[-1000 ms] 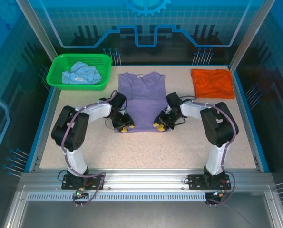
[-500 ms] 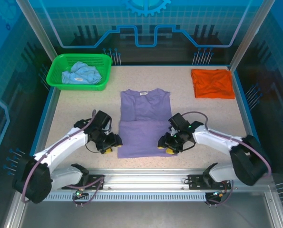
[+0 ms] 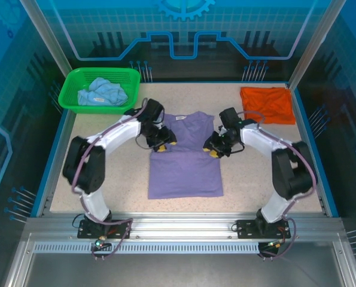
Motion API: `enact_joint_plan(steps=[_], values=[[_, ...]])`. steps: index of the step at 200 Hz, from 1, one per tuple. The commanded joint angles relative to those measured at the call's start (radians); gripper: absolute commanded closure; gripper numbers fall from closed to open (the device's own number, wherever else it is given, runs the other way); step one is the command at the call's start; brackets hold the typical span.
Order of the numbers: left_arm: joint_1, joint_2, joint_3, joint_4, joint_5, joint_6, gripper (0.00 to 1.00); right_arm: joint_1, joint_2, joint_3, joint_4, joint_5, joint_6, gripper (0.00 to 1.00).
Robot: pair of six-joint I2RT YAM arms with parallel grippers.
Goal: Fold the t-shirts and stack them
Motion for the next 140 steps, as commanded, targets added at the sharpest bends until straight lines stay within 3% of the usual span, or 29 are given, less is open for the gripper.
enact_joint_plan(steps=[1, 30, 70, 118, 140], values=[[-0.011, 0.115, 0.082, 0.005, 0.044, 0.014, 0.53, -0.038, 0.115, 0.046, -0.063, -0.032, -0.032, 0.71], [-0.006, 0.216, 0.072, -0.038, -0.068, 0.003, 0.54, -0.074, 0.181, 0.026, -0.034, -0.046, -0.012, 0.70], [-0.002, 0.178, 0.044, -0.047, -0.111, 0.006, 0.45, -0.073, 0.107, 0.019, 0.019, -0.086, -0.029, 0.57], [0.033, -0.052, 0.152, -0.150, -0.129, 0.067, 0.11, -0.103, -0.176, -0.088, 0.137, -0.128, -0.083, 0.40], [0.083, -0.216, 0.029, -0.121, -0.066, 0.097, 0.08, -0.109, -0.319, -0.203, 0.165, -0.181, -0.150, 0.34]])
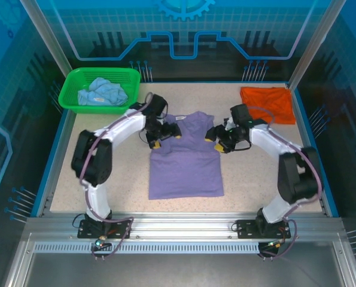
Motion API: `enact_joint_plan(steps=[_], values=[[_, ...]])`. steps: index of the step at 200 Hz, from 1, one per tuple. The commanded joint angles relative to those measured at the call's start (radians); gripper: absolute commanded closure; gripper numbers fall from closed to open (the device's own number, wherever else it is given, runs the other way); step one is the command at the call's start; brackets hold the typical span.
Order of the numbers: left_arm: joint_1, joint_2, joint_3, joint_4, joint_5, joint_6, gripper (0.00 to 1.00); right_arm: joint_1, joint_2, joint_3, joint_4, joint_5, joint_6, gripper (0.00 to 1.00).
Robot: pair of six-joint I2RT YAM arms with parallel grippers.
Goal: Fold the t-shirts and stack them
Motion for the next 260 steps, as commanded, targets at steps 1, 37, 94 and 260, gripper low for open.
enact_joint_plan(steps=[1, 37, 94, 260], values=[[0.056, -0.207, -0.074, -0.031, 0.045, 0.054, 0.08, -0.019, -0.134, -0.110, 0.038, -0.072, -0.083, 0.34], [0.073, -0.431, -0.439, -0.019, 0.229, 0.127, 0.30, -0.023, -0.328, -0.372, 0.013, -0.155, -0.180, 0.32], [0.014, -0.727, -0.943, 0.161, 0.309, -0.038, 0.65, 0.028, -0.594, -0.606, -0.106, -0.032, -0.207, 0.38], [-0.008, -0.752, -1.137, 0.317, 0.276, -0.211, 0.61, 0.179, -0.629, -0.700, -0.053, 0.109, -0.029, 0.49]])
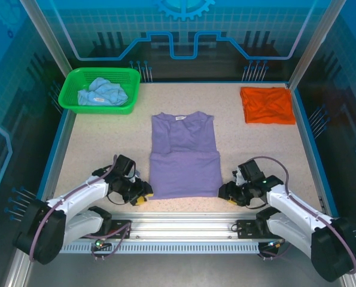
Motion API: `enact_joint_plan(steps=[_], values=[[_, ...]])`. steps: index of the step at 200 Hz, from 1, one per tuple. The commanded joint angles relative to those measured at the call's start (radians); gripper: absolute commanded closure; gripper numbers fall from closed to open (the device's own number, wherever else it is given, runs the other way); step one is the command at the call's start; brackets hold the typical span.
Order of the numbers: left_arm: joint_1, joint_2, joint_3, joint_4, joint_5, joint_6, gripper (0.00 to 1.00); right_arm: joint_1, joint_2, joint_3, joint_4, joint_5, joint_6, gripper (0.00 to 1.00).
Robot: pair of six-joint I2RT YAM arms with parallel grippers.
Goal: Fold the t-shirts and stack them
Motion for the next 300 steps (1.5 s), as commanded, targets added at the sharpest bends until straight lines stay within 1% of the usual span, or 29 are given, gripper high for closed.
enact_joint_plan(steps=[1, 50, 80, 97, 139, 167, 185, 200, 214, 234, 249, 269, 278, 300], values=[[-0.007, 0.006, -0.026, 0.026, 0.028, -0.028, 0.61, 0.015, 0.020, 0.028, 0.030, 0.003, 0.009, 0.49], [-0.018, 0.039, -0.036, 0.054, 0.027, -0.034, 0.63, 0.016, 0.067, 0.047, 0.056, -0.008, 0.006, 0.56], [-0.021, 0.045, -0.026, 0.054, 0.005, -0.030, 0.66, 0.019, 0.106, 0.051, 0.067, -0.003, 0.014, 0.69], [-0.021, 0.052, -0.018, 0.060, -0.006, -0.031, 0.67, 0.023, 0.125, 0.056, 0.069, 0.004, 0.015, 0.75], [-0.031, 0.119, 0.005, 0.107, -0.003, -0.035, 0.72, 0.026, 0.151, 0.072, 0.052, 0.024, 0.017, 0.84], [-0.038, 0.145, 0.018, 0.118, -0.002, -0.034, 0.78, 0.028, 0.165, 0.075, 0.054, 0.019, 0.016, 0.92], [-0.038, 0.157, 0.028, 0.108, -0.009, -0.027, 0.82, 0.031, 0.174, 0.081, 0.049, 0.020, 0.015, 0.94], [-0.037, 0.173, 0.046, 0.088, -0.020, -0.009, 0.88, 0.033, 0.181, 0.092, 0.033, 0.028, 0.007, 0.97], [-0.037, 0.179, 0.073, 0.046, -0.043, 0.016, 1.00, 0.036, 0.187, 0.102, 0.005, 0.043, -0.003, 1.00], [-0.037, 0.186, 0.126, -0.038, -0.083, 0.069, 1.00, 0.040, 0.196, 0.106, -0.034, 0.057, -0.019, 1.00], [-0.038, 0.187, 0.153, -0.097, -0.094, 0.103, 1.00, 0.051, 0.191, 0.093, -0.056, 0.061, -0.023, 1.00], [-0.044, 0.156, 0.172, -0.184, -0.088, 0.128, 1.00, 0.097, 0.149, 0.059, -0.073, 0.059, 0.006, 1.00], [-0.057, 0.126, 0.173, -0.215, -0.080, 0.125, 1.00, 0.126, 0.117, 0.043, -0.086, 0.058, 0.029, 1.00], [-0.125, 0.048, 0.173, -0.298, -0.053, 0.071, 1.00, 0.190, 0.010, 0.029, -0.166, 0.065, 0.076, 1.00]])
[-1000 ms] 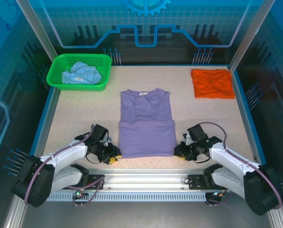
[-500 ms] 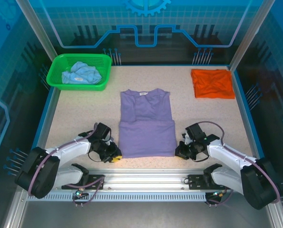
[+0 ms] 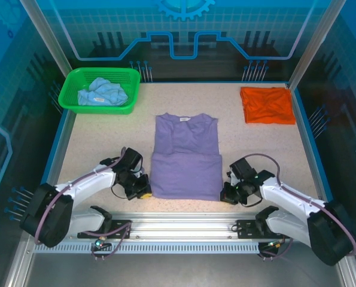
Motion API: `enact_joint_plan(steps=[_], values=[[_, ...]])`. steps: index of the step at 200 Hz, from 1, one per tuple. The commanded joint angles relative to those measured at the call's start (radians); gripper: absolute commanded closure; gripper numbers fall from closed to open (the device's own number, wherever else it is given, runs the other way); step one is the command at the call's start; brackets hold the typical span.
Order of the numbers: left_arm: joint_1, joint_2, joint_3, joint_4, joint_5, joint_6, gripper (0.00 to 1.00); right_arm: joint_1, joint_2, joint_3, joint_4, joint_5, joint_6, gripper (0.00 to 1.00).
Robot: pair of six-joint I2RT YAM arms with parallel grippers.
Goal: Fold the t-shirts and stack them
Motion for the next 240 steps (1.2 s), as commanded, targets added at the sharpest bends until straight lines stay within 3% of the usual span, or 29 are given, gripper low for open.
enact_joint_plan(steps=[1, 47, 86, 149, 202, 240], values=[[-0.059, -0.087, 0.020, -0.169, 0.015, -0.015, 1.00, 0.061, -0.099, -0.022, -0.138, 0.013, 0.054, 1.00], [-0.101, -0.271, 0.030, -0.339, 0.042, -0.067, 1.00, 0.084, -0.319, 0.019, -0.326, -0.008, 0.103, 1.00], [-0.097, -0.244, 0.144, -0.353, 0.037, -0.067, 1.00, 0.084, -0.295, 0.121, -0.364, -0.004, 0.108, 1.00], [0.036, -0.048, 0.454, -0.382, 0.028, -0.006, 1.00, 0.010, 0.029, 0.565, -0.428, 0.062, -0.028, 1.00], [0.193, 0.207, 0.707, -0.292, 0.053, -0.013, 1.00, -0.217, 0.297, 0.788, -0.365, -0.012, -0.040, 1.00], [0.242, 0.464, 0.994, -0.330, 0.017, 0.029, 1.00, -0.300, 0.621, 1.075, -0.407, -0.065, -0.122, 1.00]])
